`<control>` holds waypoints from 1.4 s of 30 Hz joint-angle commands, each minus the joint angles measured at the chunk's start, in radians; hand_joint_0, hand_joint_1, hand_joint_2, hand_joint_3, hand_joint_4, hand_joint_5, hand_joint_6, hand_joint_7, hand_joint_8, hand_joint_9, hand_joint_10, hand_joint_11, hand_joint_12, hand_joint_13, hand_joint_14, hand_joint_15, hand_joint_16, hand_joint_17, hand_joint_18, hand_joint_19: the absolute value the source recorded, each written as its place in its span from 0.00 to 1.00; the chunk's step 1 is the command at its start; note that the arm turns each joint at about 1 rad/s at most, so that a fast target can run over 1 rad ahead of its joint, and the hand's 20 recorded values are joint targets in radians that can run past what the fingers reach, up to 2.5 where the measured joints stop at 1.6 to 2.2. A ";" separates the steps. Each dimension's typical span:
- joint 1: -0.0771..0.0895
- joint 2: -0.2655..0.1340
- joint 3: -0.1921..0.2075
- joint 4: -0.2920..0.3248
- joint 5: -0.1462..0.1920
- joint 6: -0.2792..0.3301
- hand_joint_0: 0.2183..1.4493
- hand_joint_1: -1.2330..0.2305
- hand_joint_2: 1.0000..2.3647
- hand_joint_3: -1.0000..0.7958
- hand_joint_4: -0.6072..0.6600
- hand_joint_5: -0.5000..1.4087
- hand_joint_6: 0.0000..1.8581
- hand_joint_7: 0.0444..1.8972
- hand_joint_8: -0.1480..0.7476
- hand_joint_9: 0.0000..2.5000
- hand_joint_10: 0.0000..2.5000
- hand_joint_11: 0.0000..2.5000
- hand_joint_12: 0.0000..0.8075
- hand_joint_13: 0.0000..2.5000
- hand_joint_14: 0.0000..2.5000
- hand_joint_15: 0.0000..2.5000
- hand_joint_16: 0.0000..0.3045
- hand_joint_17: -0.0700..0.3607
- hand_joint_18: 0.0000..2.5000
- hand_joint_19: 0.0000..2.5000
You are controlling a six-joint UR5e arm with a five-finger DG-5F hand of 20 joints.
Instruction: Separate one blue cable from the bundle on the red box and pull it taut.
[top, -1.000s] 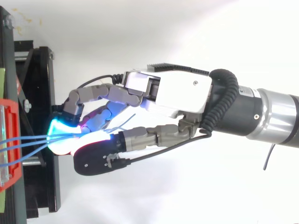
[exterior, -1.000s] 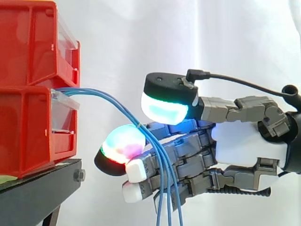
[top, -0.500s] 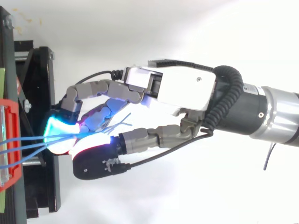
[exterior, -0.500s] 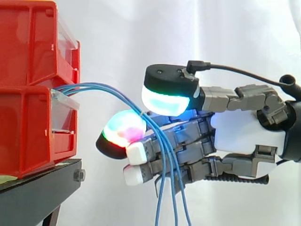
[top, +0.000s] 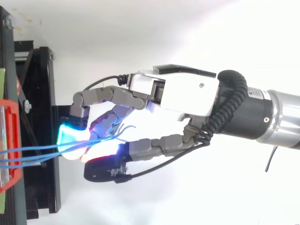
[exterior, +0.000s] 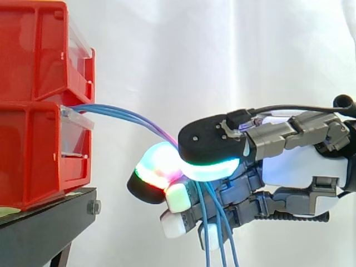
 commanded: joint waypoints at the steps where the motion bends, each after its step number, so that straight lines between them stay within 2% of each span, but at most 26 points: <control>1: 0.000 0.000 0.000 -0.006 -0.002 0.002 0.34 0.25 0.01 0.46 0.67 0.21 0.31 0.61 0.54 0.35 0.00 0.15 0.45 0.35 0.00 0.15 0.13 0.37 0.35 0.18; 4: 0.000 0.000 0.000 -0.006 -0.002 0.007 0.28 0.30 0.01 0.35 0.67 0.22 0.30 0.62 0.55 0.34 0.00 0.15 0.45 0.34 0.00 0.15 0.14 0.38 0.35 0.18; 10: 0.000 0.001 0.000 -0.006 -0.002 0.017 0.28 0.46 0.01 0.34 0.67 0.22 0.27 0.66 0.56 0.34 0.00 0.15 0.45 0.34 0.00 0.15 0.14 0.39 0.35 0.19; 12: 0.000 0.003 0.000 -0.006 -0.002 0.022 0.31 0.46 0.01 0.36 0.67 0.22 0.27 0.66 0.55 0.34 0.00 0.15 0.45 0.33 0.00 0.15 0.14 0.38 0.34 0.20; 19: 0.000 0.023 0.000 -0.014 0.000 0.019 0.39 0.35 0.01 0.56 0.68 0.21 0.27 0.63 0.56 0.34 0.00 0.14 0.47 0.35 0.00 0.15 0.15 0.39 0.36 0.18; 23: 0.000 0.040 0.000 -0.072 0.000 0.022 0.42 0.30 0.01 0.59 0.65 0.21 0.27 0.65 0.54 0.33 0.00 0.15 0.46 0.34 0.00 0.15 0.14 0.38 0.35 0.19; 25: 0.000 0.041 -0.001 -0.081 0.000 0.022 0.43 0.29 0.01 0.59 0.65 0.21 0.27 0.65 0.53 0.33 0.00 0.15 0.45 0.34 0.00 0.15 0.13 0.38 0.34 0.19; 27: 0.000 0.053 0.000 -0.137 -0.002 0.025 0.44 0.28 0.01 0.58 0.64 0.21 0.27 0.65 0.53 0.32 0.00 0.15 0.44 0.33 0.00 0.15 0.13 0.37 0.34 0.19; 32: 0.000 0.055 0.000 -0.176 -0.003 0.042 0.44 0.25 0.01 0.50 0.62 0.20 0.29 0.62 0.51 0.30 0.00 0.16 0.43 0.32 0.00 0.15 0.13 0.36 0.33 0.18; 34: 0.000 0.057 0.000 -0.181 -0.003 0.051 0.40 0.24 0.01 0.42 0.63 0.20 0.30 0.61 0.51 0.30 0.00 0.15 0.43 0.32 0.01 0.15 0.13 0.37 0.33 0.17; 36: 0.000 0.057 0.000 -0.181 -0.003 0.054 0.37 0.24 0.01 0.38 0.64 0.20 0.30 0.60 0.52 0.30 0.00 0.16 0.43 0.32 0.00 0.15 0.13 0.37 0.33 0.18; 37: 0.000 0.057 0.000 -0.181 -0.003 0.054 0.33 0.26 0.01 0.34 0.65 0.20 0.30 0.60 0.52 0.30 0.00 0.15 0.43 0.32 0.00 0.15 0.13 0.37 0.33 0.18; 42: 0.000 0.055 0.000 -0.181 -0.003 0.054 0.29 0.34 0.00 0.31 0.66 0.21 0.30 0.61 0.54 0.31 0.00 0.15 0.43 0.32 0.00 0.15 0.13 0.38 0.34 0.18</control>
